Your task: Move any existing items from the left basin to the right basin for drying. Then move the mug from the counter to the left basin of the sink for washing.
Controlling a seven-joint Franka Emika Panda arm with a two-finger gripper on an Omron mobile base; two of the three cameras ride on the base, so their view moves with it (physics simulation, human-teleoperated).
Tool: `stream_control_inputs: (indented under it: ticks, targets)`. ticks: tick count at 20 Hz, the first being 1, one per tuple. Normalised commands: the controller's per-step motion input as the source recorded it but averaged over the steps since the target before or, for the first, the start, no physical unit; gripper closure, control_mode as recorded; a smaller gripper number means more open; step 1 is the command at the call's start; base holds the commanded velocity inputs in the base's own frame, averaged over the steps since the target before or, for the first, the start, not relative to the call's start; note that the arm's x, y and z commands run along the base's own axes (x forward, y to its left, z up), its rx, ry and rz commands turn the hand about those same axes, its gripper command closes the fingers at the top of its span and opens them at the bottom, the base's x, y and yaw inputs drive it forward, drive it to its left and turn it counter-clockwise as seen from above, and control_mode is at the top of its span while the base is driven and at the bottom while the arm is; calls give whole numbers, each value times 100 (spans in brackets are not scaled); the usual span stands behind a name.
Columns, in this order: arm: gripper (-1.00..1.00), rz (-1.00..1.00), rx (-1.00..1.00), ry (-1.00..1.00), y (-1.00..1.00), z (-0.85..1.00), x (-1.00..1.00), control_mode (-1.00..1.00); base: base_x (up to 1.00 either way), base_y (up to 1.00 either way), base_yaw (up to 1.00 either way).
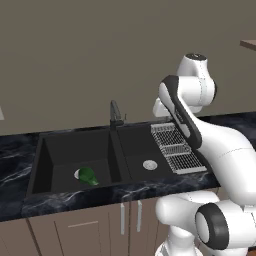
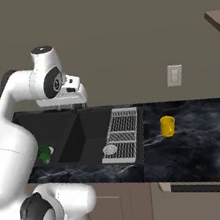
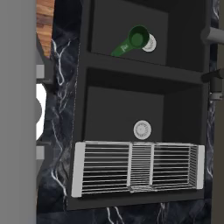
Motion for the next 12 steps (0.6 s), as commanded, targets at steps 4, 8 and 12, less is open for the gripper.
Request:
stream_control_inputs:
  ticks: [4, 8, 12]
  targets:
    - [-100, 0, 0, 0, 8, 0, -2, -100, 0, 0, 0]
    - [-100, 0, -1, 0, 26, 0, -2, -100, 0, 0, 0]
    - [-100, 0, -1, 0, 29, 0, -6, -100, 0, 0, 0]
